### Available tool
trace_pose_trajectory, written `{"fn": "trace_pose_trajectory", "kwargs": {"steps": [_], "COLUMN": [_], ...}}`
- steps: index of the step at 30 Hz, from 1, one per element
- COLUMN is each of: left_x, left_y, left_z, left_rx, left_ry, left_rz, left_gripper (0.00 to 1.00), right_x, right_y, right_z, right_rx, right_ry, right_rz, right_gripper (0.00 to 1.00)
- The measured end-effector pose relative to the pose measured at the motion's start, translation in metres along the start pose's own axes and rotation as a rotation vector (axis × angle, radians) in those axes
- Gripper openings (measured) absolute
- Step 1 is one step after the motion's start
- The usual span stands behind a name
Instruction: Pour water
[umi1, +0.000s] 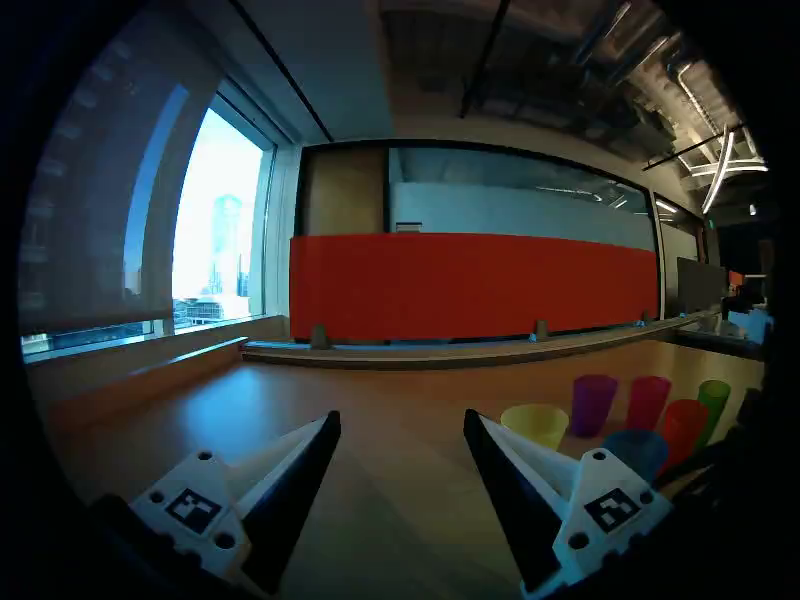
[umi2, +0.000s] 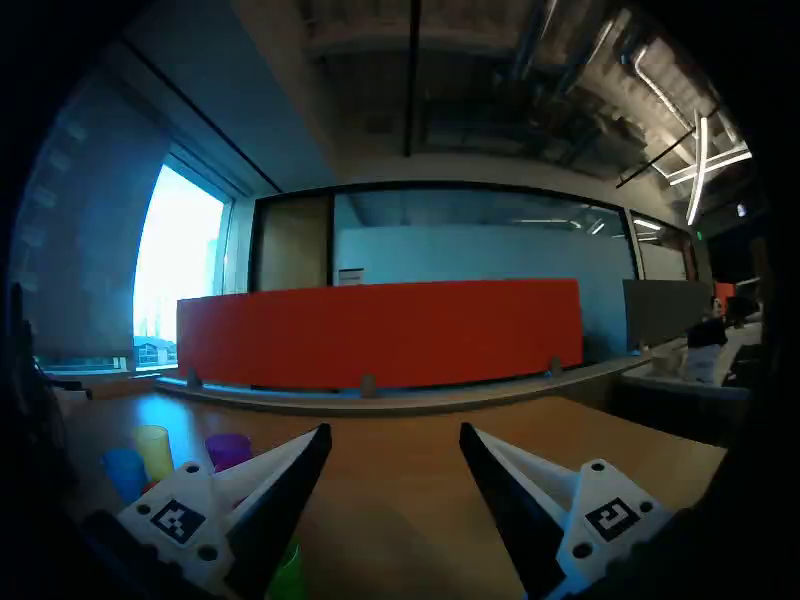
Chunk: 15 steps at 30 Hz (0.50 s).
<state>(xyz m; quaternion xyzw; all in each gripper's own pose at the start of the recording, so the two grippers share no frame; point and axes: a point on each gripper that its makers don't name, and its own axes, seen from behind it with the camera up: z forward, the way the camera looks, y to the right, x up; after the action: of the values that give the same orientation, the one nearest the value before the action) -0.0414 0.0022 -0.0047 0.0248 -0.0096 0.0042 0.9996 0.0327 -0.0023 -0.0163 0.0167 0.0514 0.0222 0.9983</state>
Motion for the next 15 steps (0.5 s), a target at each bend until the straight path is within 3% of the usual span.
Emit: {"fn": "trace_pose_trajectory", "kwargs": {"steps": [15], "left_x": [0.0], "left_y": [0.0], "left_z": [0.0], "left_rx": [0.0], "left_ry": [0.0], "left_rz": [0.0], "left_gripper": [0.91], "right_x": [-0.026], "right_y": [-0.001], "right_z": [0.008], "right_rx": [-0.01], "right_ry": [-0.056], "right_rz": [-0.03], "right_gripper": [0.99]}}
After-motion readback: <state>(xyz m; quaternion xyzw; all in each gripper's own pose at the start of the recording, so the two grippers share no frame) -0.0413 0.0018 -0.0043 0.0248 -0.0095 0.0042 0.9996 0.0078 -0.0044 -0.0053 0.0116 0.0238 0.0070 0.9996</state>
